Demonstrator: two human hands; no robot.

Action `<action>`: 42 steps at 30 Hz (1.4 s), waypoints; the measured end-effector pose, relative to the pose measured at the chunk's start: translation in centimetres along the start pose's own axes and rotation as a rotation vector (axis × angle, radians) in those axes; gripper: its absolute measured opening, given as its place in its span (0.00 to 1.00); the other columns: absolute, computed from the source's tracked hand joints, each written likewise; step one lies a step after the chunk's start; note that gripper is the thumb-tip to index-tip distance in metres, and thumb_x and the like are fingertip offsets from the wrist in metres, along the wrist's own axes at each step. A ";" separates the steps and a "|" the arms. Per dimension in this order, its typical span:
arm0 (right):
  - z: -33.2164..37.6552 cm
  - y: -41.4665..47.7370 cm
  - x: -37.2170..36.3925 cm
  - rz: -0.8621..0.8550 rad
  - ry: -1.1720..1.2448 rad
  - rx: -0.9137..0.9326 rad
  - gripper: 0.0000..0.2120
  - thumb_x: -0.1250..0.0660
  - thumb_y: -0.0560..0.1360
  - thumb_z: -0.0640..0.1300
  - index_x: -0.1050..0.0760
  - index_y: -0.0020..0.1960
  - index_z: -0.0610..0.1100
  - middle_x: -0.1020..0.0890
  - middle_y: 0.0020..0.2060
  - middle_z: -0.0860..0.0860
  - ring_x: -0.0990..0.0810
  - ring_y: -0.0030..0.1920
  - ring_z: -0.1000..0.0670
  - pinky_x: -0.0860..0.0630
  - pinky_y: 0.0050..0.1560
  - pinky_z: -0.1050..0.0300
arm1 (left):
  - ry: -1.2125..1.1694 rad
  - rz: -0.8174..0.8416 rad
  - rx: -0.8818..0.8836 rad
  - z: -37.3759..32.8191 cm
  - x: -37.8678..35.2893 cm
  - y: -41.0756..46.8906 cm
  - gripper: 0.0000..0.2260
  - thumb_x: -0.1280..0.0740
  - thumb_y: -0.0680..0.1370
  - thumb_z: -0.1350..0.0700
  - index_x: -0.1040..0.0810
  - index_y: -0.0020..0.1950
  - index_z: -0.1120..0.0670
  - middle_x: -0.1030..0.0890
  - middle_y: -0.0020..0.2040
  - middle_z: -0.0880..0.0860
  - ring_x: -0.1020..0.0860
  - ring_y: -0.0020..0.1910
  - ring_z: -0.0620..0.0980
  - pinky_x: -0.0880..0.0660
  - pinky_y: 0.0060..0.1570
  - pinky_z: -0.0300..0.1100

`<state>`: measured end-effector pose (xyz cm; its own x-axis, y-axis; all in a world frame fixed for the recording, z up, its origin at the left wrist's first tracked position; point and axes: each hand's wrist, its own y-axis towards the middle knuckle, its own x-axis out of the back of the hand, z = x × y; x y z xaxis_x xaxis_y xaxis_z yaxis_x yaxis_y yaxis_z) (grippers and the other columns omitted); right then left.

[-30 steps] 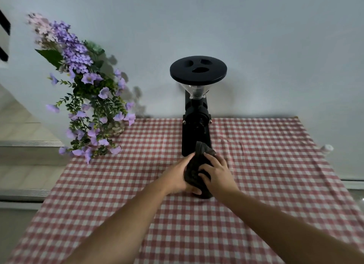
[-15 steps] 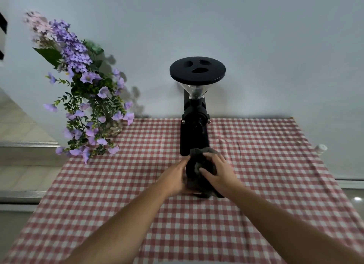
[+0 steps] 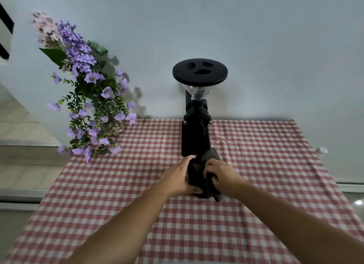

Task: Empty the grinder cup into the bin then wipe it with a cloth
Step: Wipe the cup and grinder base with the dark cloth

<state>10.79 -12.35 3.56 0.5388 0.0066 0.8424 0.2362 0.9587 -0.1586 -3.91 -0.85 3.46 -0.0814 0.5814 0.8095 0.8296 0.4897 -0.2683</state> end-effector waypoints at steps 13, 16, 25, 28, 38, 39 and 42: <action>1.9 -0.3 -2.5 -0.102 0.161 -0.173 0.15 0.39 0.77 0.50 0.26 0.63 0.50 0.48 0.77 0.53 0.52 0.75 0.43 0.42 0.73 0.48 | -0.066 0.016 0.047 0.3 -0.4 0.0 0.45 0.26 0.74 0.52 0.54 0.81 0.44 0.37 0.78 0.51 0.31 0.71 0.52 0.30 0.67 0.50; 1.6 -0.3 -2.4 -0.108 0.089 -0.116 0.15 0.41 0.78 0.42 0.27 0.63 0.47 0.41 0.75 0.51 0.47 0.73 0.43 0.40 0.71 0.51 | -0.007 0.028 0.032 0.3 0.0 0.3 0.45 0.27 0.74 0.49 0.54 0.81 0.43 0.37 0.78 0.49 0.29 0.69 0.51 0.27 0.64 0.49; -1.2 -0.8 0.7 -0.034 0.181 -0.074 0.17 0.46 0.73 0.32 0.29 0.35 0.50 0.24 0.64 0.55 0.31 0.66 0.51 0.33 0.66 0.53 | -0.055 0.073 0.039 0.2 0.0 0.7 0.54 0.22 0.66 0.39 0.56 0.80 0.39 0.41 0.80 0.46 0.39 0.77 0.50 0.35 0.71 0.51; -0.6 -0.5 0.4 -0.090 0.442 -0.132 0.12 0.45 0.71 0.39 0.24 0.35 0.47 0.22 0.57 0.56 0.28 0.64 0.49 0.33 0.65 0.50 | -0.052 0.026 0.035 -0.2 -0.3 0.2 0.53 0.22 0.67 0.41 0.53 0.81 0.43 0.38 0.78 0.47 0.37 0.75 0.50 0.36 0.69 0.46; 1.0 -0.4 -2.5 -0.222 0.127 -0.253 0.26 0.35 0.74 0.55 0.36 0.70 0.56 0.43 0.71 0.53 0.38 0.68 0.47 0.29 0.66 0.49 | -0.038 0.076 0.052 -0.2 -0.1 1.4 0.54 0.21 0.64 0.40 0.52 0.79 0.42 0.43 0.79 0.46 0.35 0.74 0.52 0.31 0.68 0.52; 1.3 -0.3 -2.5 -0.199 0.102 -0.265 0.26 0.35 0.73 0.56 0.35 0.70 0.55 0.44 0.71 0.52 0.38 0.68 0.46 0.28 0.64 0.50 | -0.044 0.114 0.055 -0.2 0.1 1.9 0.55 0.20 0.64 0.41 0.53 0.79 0.41 0.45 0.80 0.46 0.36 0.75 0.52 0.32 0.69 0.53; 1.8 0.2 -2.1 -0.120 0.091 -0.240 0.23 0.35 0.73 0.52 0.30 0.67 0.52 0.45 0.72 0.49 0.36 0.67 0.44 0.30 0.64 0.53 | -0.010 0.190 0.036 -0.2 0.3 2.9 0.58 0.19 0.63 0.43 0.57 0.79 0.38 0.49 0.81 0.45 0.40 0.77 0.51 0.35 0.72 0.53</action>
<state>8.25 -11.69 2.72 0.5627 -0.1391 0.8148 0.4817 0.8562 -0.1865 -1.46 0.63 3.06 0.0690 0.6722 0.7371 0.8105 0.3930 -0.4343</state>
